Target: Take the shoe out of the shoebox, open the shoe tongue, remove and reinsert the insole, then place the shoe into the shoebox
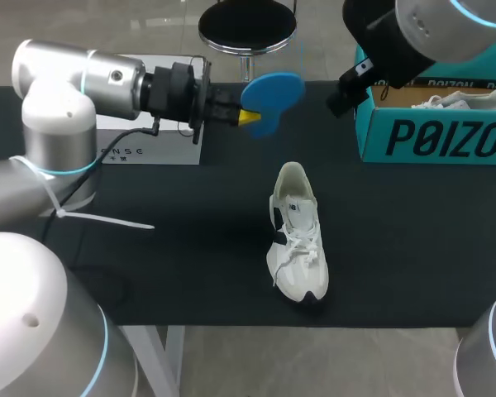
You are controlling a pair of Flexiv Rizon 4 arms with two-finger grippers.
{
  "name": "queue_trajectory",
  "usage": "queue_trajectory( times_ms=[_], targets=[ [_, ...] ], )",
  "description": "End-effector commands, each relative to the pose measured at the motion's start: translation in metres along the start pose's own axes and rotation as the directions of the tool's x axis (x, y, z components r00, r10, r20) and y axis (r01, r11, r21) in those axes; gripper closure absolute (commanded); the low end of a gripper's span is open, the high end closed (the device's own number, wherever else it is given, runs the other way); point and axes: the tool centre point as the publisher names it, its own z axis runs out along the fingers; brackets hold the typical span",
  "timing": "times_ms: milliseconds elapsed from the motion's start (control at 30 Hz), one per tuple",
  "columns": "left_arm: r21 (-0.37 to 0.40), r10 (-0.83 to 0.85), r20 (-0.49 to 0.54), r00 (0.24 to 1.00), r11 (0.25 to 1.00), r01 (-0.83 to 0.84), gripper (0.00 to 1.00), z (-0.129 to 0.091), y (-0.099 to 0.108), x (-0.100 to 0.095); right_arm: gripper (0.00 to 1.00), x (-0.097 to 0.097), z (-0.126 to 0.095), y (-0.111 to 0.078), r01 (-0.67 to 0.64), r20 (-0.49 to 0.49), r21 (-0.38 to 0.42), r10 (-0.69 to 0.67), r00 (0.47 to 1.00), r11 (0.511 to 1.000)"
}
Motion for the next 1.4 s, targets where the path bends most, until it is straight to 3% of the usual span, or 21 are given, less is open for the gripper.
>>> queue_trajectory(
  times_ms=[33,933,1033,1100,1167,1233,1400],
  targets=[
    [-0.021,0.000,0.010,1.000,1.000,0.000,1.00,-0.001,-0.004,0.004,0.00,0.001,0.001,0.002,-0.001,0.000,0.005,0.001,1.000,1.000],
    [-0.021,0.000,0.010,1.000,1.000,0.000,1.00,-0.001,-0.004,0.004,0.00,0.001,0.001,0.002,-0.001,0.000,0.005,0.001,1.000,1.000],
    [-0.026,0.145,-0.013,0.989,0.989,-0.145,1.00,-0.003,-0.003,0.006,0.00,0.001,0.001,0.002,-0.001,0.000,0.005,0.001,1.000,1.000],
    [-0.050,0.231,0.017,0.973,0.972,-0.230,1.00,-0.006,-0.004,0.006,0.00,0.001,0.001,0.002,-0.001,0.000,0.005,0.001,1.000,1.000],
    [-0.025,0.287,0.048,0.957,0.958,-0.287,1.00,-0.010,-0.009,0.005,0.00,0.001,0.001,0.002,-0.001,0.000,0.005,0.001,1.000,1.000],
    [-0.057,0.384,0.032,0.923,0.922,-0.382,1.00,-0.011,-0.013,0.005,0.00,0.001,0.001,0.002,-0.001,0.000,0.005,0.001,1.000,1.000],
    [-0.055,0.529,0.063,0.846,0.849,-0.526,1.00,-0.016,-0.021,0.006,0.00,0.001,0.001,0.002,-0.001,0.000,0.005,0.001,1.000,1.000]
  ],
)
